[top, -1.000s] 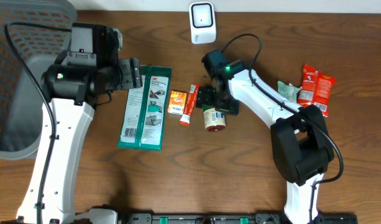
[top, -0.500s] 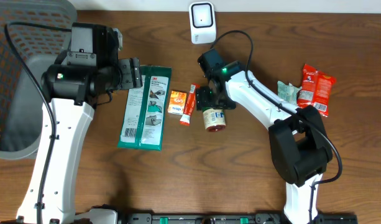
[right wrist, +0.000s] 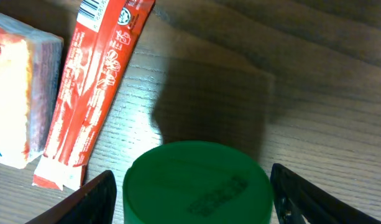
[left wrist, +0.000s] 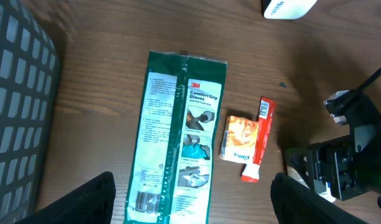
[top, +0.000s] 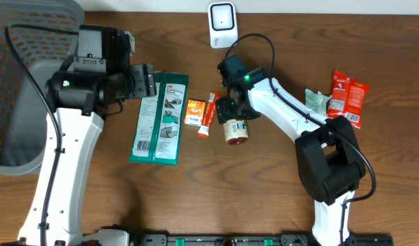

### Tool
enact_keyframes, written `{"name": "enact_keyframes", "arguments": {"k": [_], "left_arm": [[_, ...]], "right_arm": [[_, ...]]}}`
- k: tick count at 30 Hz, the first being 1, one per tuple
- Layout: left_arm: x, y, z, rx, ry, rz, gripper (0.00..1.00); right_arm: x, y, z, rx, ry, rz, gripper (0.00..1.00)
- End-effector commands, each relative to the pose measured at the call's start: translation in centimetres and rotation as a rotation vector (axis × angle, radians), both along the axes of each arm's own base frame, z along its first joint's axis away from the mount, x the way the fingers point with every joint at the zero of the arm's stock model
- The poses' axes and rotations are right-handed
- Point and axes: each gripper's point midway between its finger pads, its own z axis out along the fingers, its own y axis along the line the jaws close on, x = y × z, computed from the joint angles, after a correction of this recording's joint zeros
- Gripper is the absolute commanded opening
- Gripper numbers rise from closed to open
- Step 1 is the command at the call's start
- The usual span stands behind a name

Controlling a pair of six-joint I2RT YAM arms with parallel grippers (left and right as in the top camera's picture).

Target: Scan the item barcode

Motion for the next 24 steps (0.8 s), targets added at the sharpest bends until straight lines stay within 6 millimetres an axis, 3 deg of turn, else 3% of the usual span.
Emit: {"name": "enact_keyframes", "arguments": {"k": [1, 8, 10, 14, 17, 19, 24], "left_arm": [[0.1, 0.3, 0.4, 0.005, -0.009, 0.014, 0.8], [0.1, 0.3, 0.4, 0.005, -0.009, 0.014, 0.8], [0.1, 0.3, 0.4, 0.005, -0.009, 0.014, 0.8], [0.1, 0.3, 0.4, 0.005, -0.009, 0.014, 0.8], [0.1, 0.3, 0.4, 0.005, -0.009, 0.014, 0.8], [0.1, 0.3, 0.4, 0.005, -0.009, 0.014, 0.8], [0.1, 0.3, 0.4, 0.005, -0.009, 0.014, 0.8]], "right_arm": [[-0.6, -0.3, -0.3, -0.018, 0.002, 0.018, 0.72], [-0.9, -0.5, -0.3, -0.024, 0.013, 0.018, 0.56], [-0.4, -0.3, 0.5, -0.012, -0.008, 0.018, 0.53], [0.7, 0.3, 4.1, 0.032, -0.1, 0.045, 0.51], [0.5, 0.2, 6.7, 0.049, -0.146, 0.075, 0.43], [0.1, -0.1, 7.8, 0.05, -0.156, 0.078, 0.43], [-0.1, -1.2, 7.7, -0.004, -0.158, 0.067, 0.42]]}}
